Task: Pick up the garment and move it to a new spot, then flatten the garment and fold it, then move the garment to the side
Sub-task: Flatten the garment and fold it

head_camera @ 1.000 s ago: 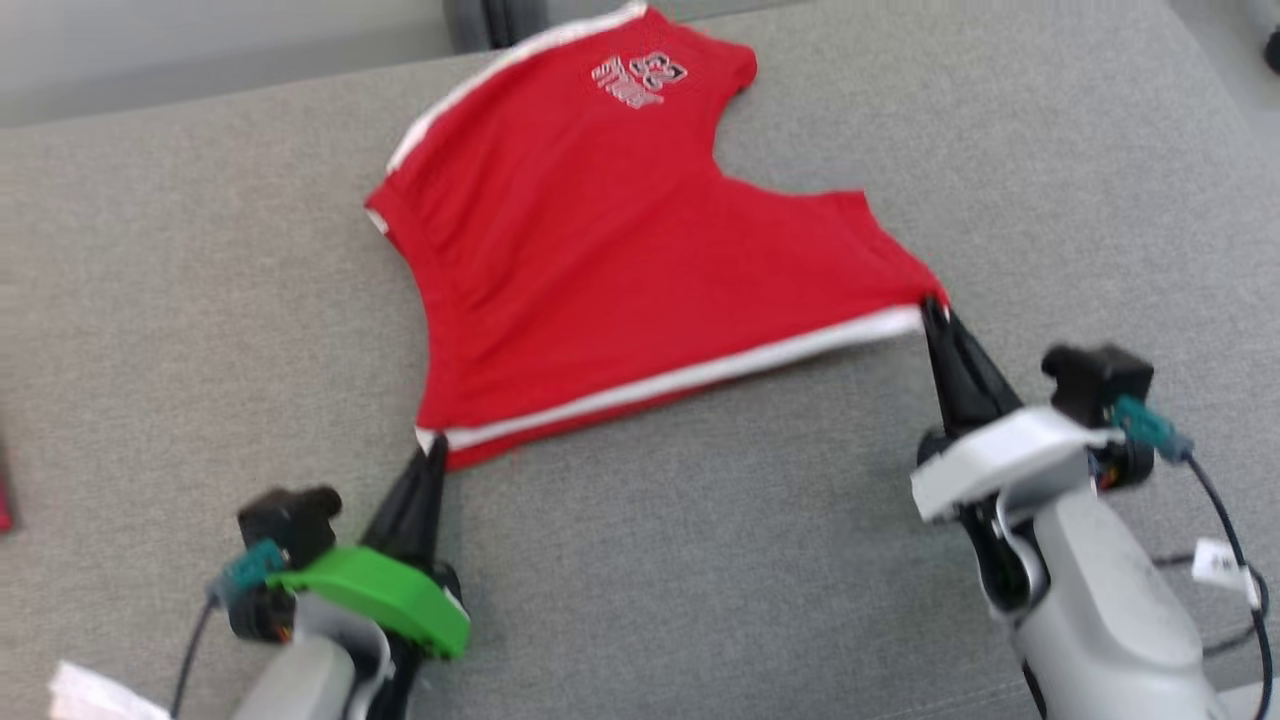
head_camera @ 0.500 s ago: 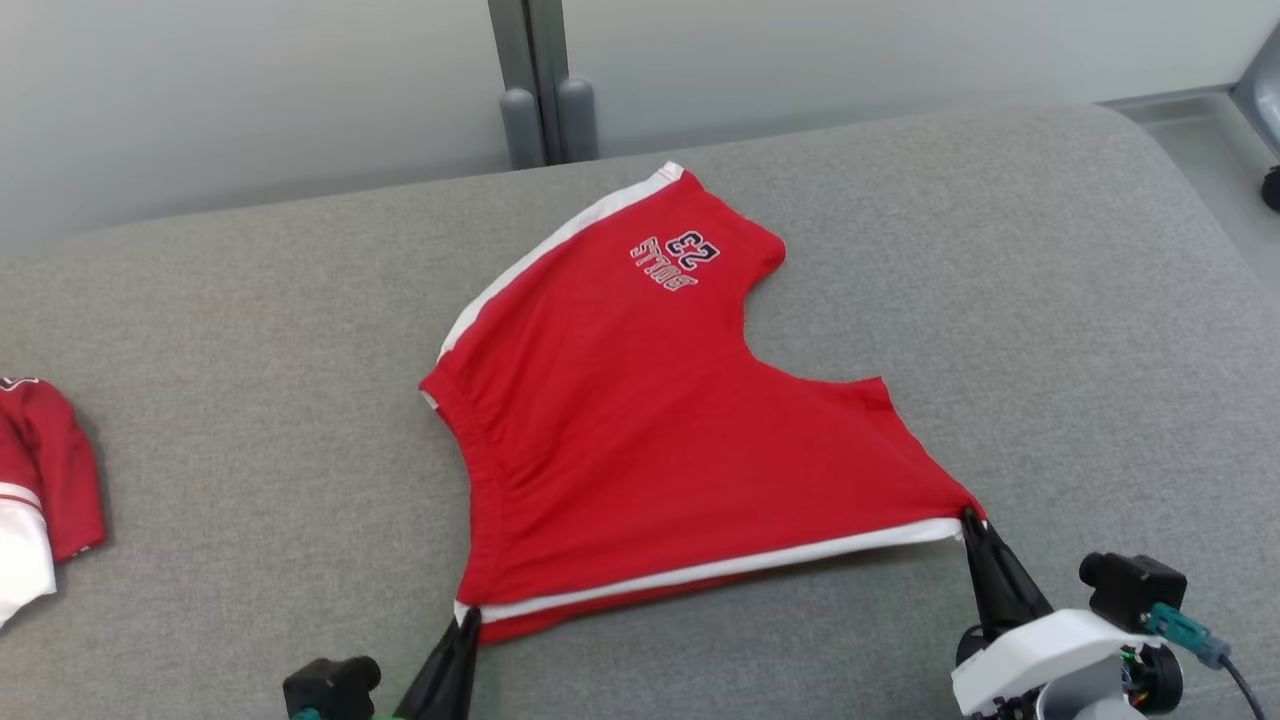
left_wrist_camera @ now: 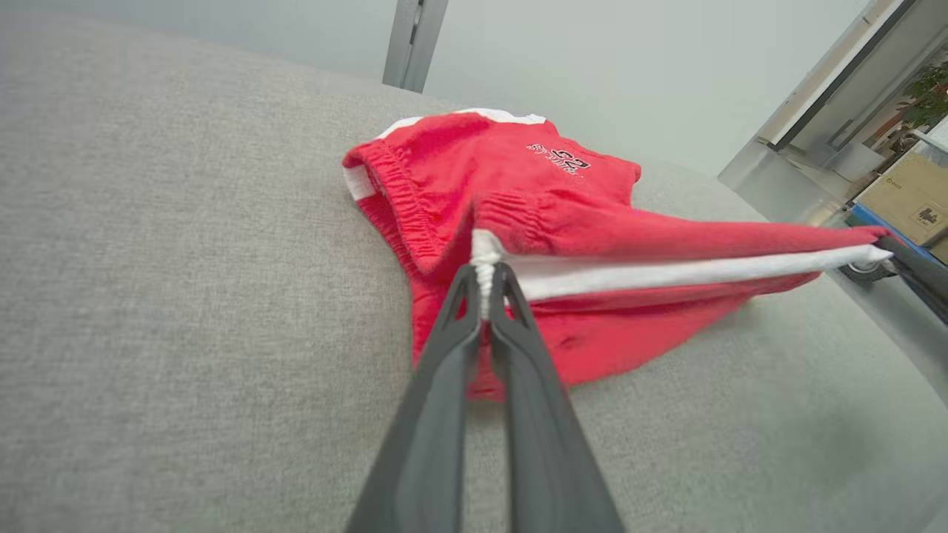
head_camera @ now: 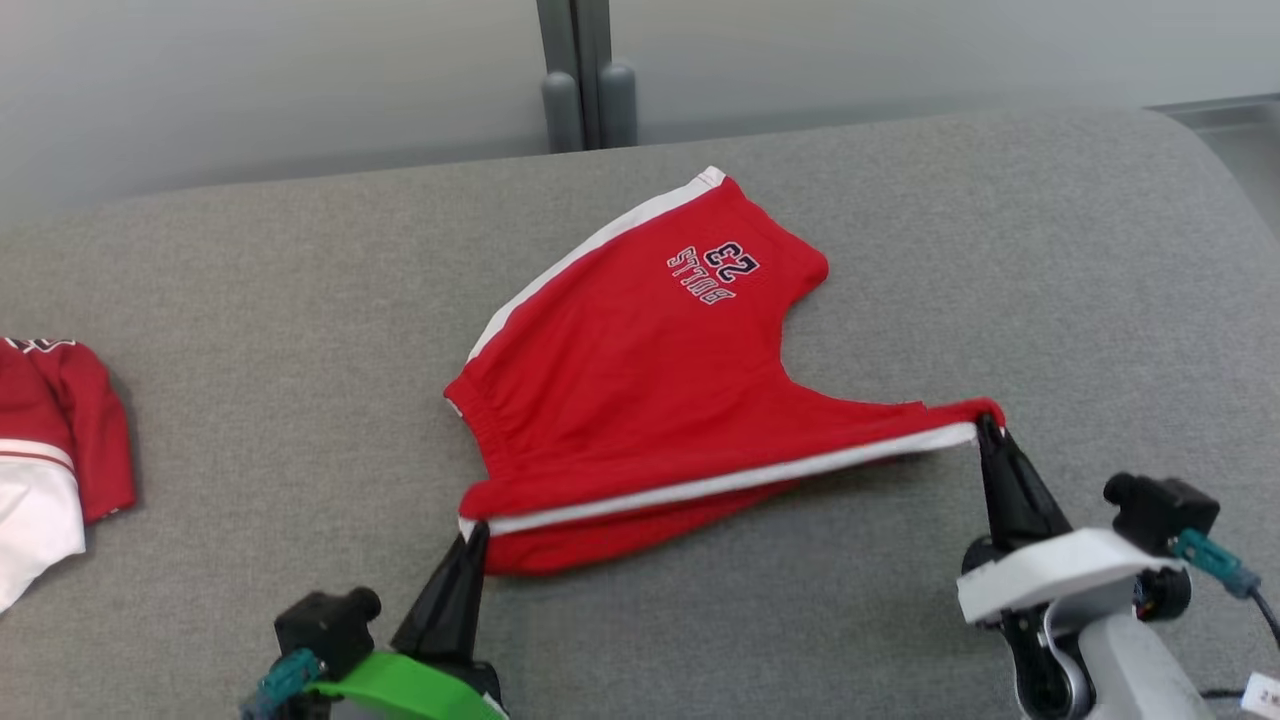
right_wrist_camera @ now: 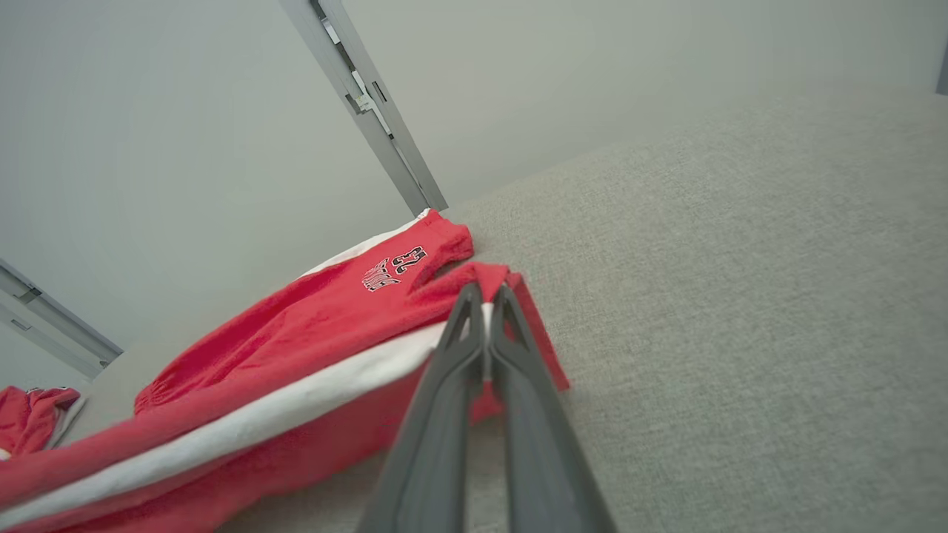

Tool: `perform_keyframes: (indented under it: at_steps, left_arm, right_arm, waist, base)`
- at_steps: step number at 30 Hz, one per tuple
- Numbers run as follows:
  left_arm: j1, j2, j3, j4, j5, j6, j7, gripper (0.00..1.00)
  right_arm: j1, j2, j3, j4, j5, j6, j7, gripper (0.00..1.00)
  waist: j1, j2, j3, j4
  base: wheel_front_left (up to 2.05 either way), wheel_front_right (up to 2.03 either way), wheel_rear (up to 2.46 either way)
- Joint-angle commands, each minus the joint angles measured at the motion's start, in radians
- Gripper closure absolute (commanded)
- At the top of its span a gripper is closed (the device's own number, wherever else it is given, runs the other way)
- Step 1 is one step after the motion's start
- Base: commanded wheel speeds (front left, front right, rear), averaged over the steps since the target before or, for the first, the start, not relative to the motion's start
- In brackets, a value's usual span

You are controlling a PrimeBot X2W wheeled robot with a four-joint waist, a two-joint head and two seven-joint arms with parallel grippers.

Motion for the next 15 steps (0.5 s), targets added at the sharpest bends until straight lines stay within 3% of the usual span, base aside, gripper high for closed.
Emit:
perform_keyframes:
  at_steps: [1, 15]
  left_arm:
    - [-0.037, 0.01, 0.008, -0.011, 0.006, 0.003, -0.004, 1.0]
    - [-0.335, 0.0, -0.005, -0.023, -0.073, 0.003, -0.004, 1.0]
  right_arm:
    - [-0.049, -0.005, 0.003, 0.007, -0.01, -0.001, -0.005, 1.0]
    - [-0.633, -0.005, 0.031, 0.307, -0.149, -0.001, 0.004, 1.0]
  waist:
    - [0.0001, 0.0, 0.058, 0.028]
    - [0.0001, 0.0, 0.266, 0.145]
  base:
    - [0.0, 0.0, 0.0]
    - [0.0, 0.0, 0.0]
